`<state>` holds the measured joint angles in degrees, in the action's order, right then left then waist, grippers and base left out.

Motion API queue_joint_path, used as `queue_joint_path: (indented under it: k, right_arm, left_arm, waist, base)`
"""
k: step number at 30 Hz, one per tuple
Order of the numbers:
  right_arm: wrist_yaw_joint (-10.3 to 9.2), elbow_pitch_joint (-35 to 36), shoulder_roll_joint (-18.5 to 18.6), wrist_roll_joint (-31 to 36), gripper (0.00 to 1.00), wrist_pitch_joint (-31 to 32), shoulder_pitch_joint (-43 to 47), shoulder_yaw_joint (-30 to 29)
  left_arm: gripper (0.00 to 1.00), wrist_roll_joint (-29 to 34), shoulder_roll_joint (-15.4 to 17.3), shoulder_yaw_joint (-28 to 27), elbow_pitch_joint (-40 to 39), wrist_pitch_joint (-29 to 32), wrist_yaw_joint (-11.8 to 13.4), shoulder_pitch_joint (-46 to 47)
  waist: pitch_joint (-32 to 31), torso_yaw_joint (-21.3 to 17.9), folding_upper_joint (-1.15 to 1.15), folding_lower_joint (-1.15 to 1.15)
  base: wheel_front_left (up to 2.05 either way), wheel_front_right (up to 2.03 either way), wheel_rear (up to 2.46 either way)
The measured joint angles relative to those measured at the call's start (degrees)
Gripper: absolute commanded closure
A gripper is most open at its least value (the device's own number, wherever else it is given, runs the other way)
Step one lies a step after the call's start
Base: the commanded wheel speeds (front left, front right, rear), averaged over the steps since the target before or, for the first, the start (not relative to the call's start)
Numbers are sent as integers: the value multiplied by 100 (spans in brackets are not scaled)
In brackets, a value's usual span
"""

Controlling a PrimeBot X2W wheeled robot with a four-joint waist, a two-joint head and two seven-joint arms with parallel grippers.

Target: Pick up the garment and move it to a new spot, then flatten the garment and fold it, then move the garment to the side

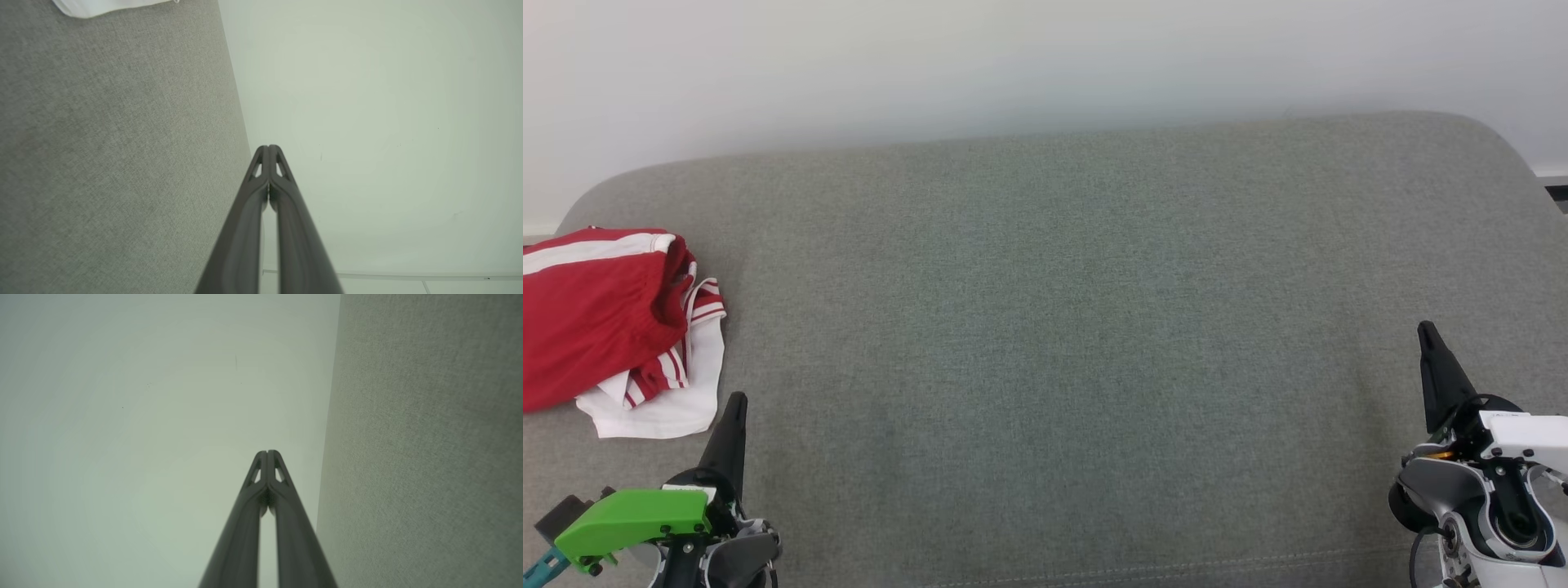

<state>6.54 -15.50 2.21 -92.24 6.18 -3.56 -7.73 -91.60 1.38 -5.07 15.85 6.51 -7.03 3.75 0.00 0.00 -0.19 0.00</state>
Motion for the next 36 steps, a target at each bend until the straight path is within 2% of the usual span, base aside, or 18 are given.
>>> queue_joint_path:
  k: [13,14,20,36]
  right_arm:
    - [0,0,0,0,100,0,0,0]
    - [-4,-15,-4,0,0,0,8,1]
    - [-8,-290,-140,0,0,-1,319,36]
    - [-8,49,-134,118,0,-196,286,293]
  left_arm:
    - [100,0,0,0,0,0,0,0]
    - [0,1,-7,-1,20,0,0,-8]
    - [0,1,-124,10,298,-4,5,-262]
    - [0,160,-122,148,34,-312,5,-256]
  waist:
    - [0,0,0,0]
    - [0,0,0,0]
    - [1,0,0,0]
    - [27,15,0,0]
  base:
    - [0,0,0]
    - [0,0,0]
    - [0,0,0]
    - [0,0,0]
